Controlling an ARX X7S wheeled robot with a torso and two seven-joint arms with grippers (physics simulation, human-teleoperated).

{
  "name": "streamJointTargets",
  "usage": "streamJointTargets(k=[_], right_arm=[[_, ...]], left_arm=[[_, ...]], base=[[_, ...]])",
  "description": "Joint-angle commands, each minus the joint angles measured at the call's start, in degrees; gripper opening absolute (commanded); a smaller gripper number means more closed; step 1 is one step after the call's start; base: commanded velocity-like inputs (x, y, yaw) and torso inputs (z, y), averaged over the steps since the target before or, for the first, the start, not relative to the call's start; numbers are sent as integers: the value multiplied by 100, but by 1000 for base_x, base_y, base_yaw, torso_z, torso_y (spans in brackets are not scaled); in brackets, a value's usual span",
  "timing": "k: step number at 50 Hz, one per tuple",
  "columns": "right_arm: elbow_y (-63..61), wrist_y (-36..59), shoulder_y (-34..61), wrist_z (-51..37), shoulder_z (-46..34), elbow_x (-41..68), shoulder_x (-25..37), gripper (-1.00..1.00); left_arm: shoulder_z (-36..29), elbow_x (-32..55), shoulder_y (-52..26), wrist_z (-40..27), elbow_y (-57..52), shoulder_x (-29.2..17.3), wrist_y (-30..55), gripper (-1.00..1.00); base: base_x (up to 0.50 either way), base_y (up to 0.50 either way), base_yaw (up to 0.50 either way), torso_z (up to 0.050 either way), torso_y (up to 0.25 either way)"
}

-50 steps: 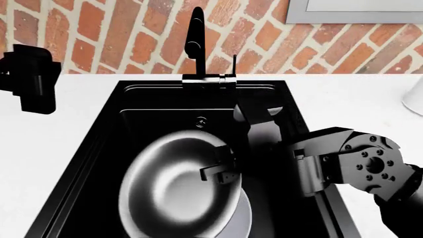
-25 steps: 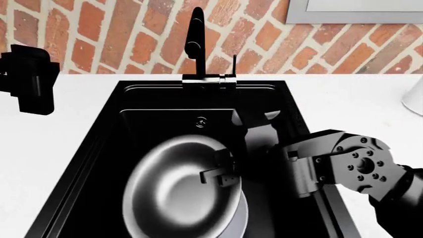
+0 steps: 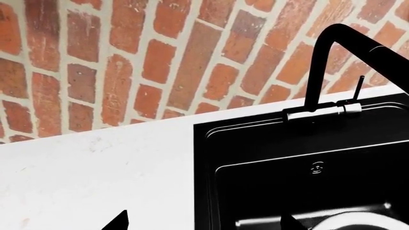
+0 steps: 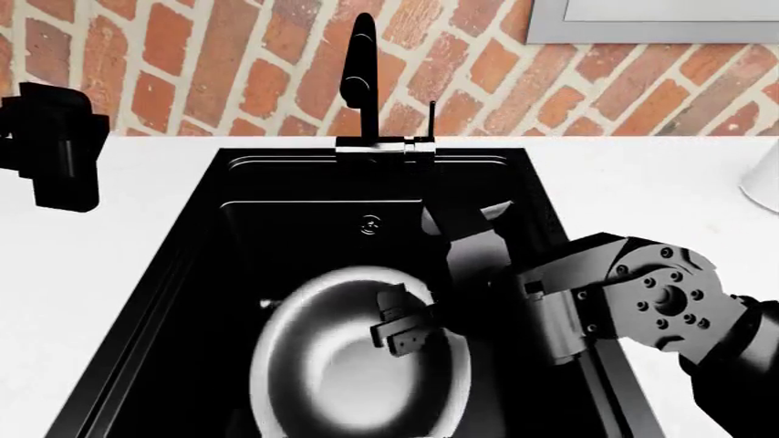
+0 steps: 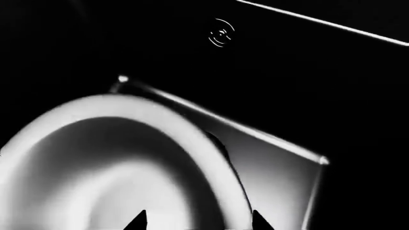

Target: Stack the bowls in the sink.

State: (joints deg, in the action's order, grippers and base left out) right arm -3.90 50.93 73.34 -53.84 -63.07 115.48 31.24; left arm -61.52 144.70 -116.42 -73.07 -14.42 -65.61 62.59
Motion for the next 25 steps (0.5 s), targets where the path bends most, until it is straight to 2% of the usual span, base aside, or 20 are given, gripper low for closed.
streamJointTargets(k=[1,25], right_arm=[[-100,159,193,-16,-2,80,47,100],[-860,562,1427,-729,296,421,561,100]], left_arm=[[6,-1,-4,0,11,-4,10,100],[8,56,-73,-57,38,33,26,100]], base=[[0,0,0,0,0],[0,0,0,0,0]])
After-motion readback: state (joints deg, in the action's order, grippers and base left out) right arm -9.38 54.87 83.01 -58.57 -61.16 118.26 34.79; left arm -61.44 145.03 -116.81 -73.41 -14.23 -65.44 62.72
